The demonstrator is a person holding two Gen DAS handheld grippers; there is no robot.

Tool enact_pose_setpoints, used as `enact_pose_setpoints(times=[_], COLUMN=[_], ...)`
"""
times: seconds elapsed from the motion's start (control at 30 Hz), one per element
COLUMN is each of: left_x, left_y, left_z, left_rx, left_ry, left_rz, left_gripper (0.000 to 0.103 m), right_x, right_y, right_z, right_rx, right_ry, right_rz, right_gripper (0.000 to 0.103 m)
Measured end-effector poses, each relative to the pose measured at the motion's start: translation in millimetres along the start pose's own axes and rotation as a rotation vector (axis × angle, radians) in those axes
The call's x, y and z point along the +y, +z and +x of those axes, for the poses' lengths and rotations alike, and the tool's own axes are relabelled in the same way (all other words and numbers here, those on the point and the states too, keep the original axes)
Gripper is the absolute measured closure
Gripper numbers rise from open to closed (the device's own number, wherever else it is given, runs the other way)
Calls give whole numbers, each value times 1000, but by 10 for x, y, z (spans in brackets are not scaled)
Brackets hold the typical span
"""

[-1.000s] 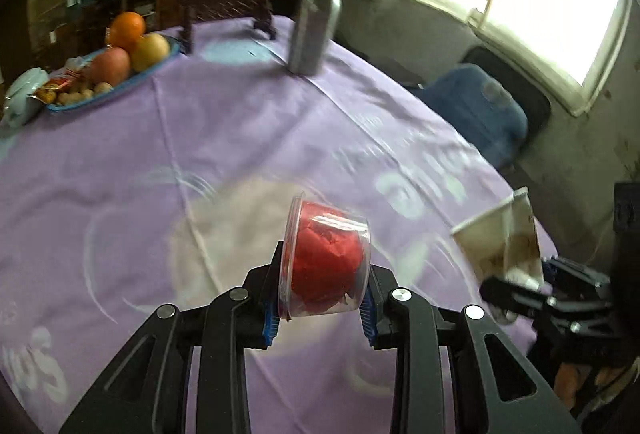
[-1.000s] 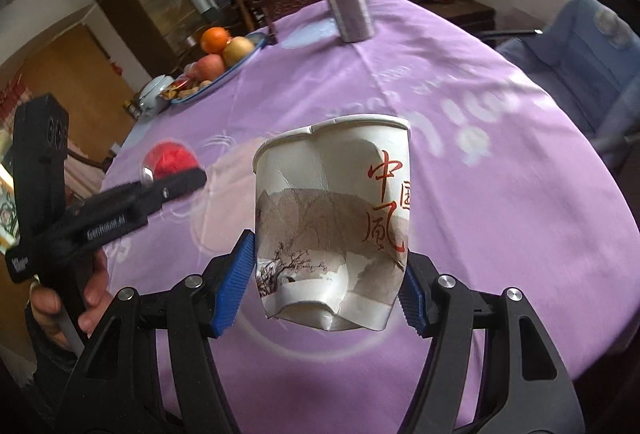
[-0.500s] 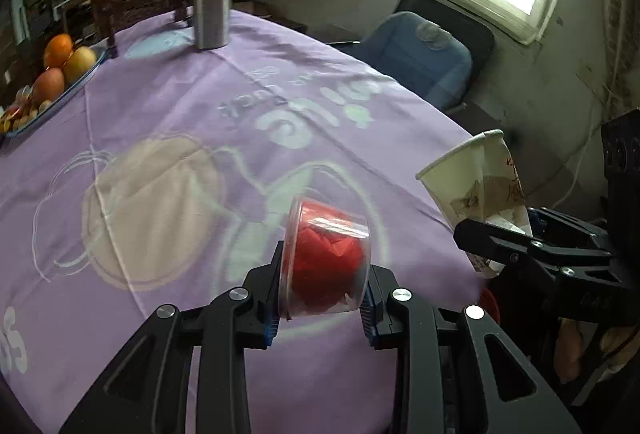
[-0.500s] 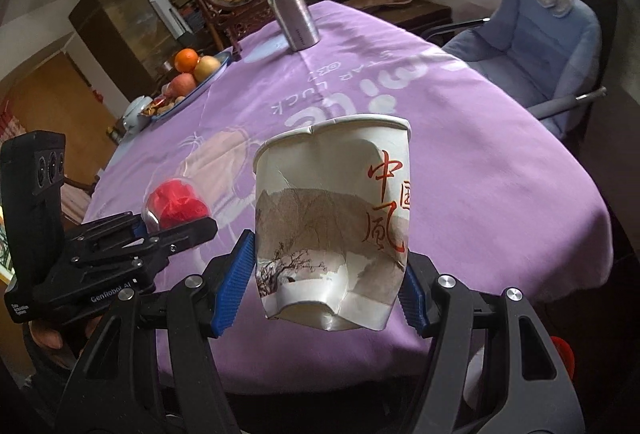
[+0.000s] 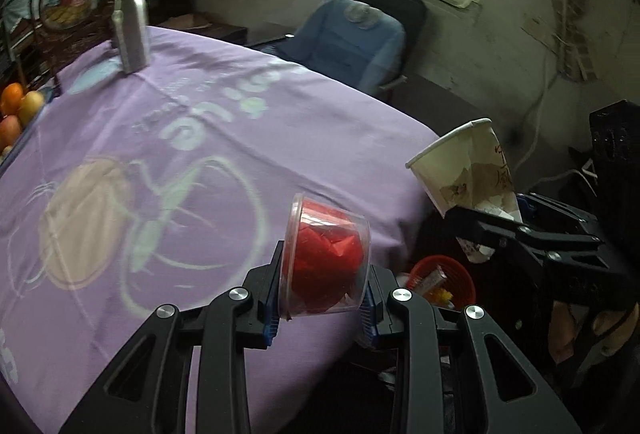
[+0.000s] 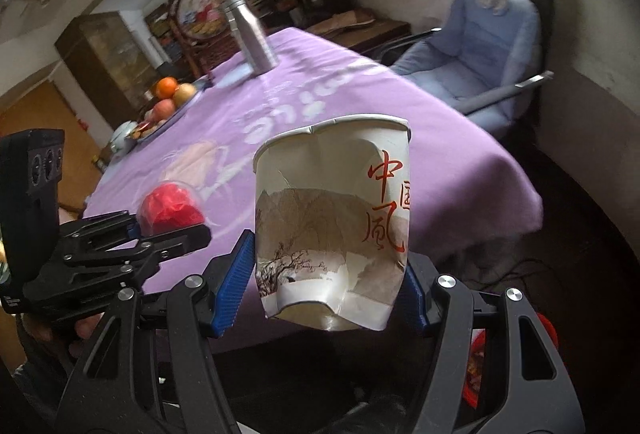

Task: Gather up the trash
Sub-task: 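Carry the paper cup and red plastic cup to the red basket, then open both grippers to drop the two cups into the basket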

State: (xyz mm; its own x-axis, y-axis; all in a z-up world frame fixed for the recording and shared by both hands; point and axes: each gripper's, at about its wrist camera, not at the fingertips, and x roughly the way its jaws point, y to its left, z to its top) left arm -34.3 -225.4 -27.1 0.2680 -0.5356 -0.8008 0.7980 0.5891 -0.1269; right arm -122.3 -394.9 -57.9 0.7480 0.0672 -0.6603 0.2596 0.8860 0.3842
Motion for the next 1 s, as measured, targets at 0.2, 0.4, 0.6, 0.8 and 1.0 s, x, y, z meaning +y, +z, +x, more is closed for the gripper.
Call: enact_pose_setpoints(times=[0.2, 0.4, 0.6, 0.8, 1.0], left_x=[-503, -1094, -1705, -2149, -2427], left_y=[-52, -68, -188, -409, -672], left_z=[268, 671, 1283, 2015, 2767], left_rx=[66, 148, 276, 417, 532], left_ry=[-66, -162, -243, -290, -250], left_rz=[122, 257, 373, 434, 507], left_gripper=[71, 71, 71, 71, 72], right_x=[-470, -968, -1643, -2279, -2739], right_y=[-258, -568, -964, -1407, -1834], right_z=[-87, -242, -239, -134, 135], right_rx=[20, 49, 122, 187, 275], right_ry=[-71, -185, -297, -386, -417], right_rz=[87, 154, 282, 413, 531], right_gripper=[39, 39, 39, 39, 39])
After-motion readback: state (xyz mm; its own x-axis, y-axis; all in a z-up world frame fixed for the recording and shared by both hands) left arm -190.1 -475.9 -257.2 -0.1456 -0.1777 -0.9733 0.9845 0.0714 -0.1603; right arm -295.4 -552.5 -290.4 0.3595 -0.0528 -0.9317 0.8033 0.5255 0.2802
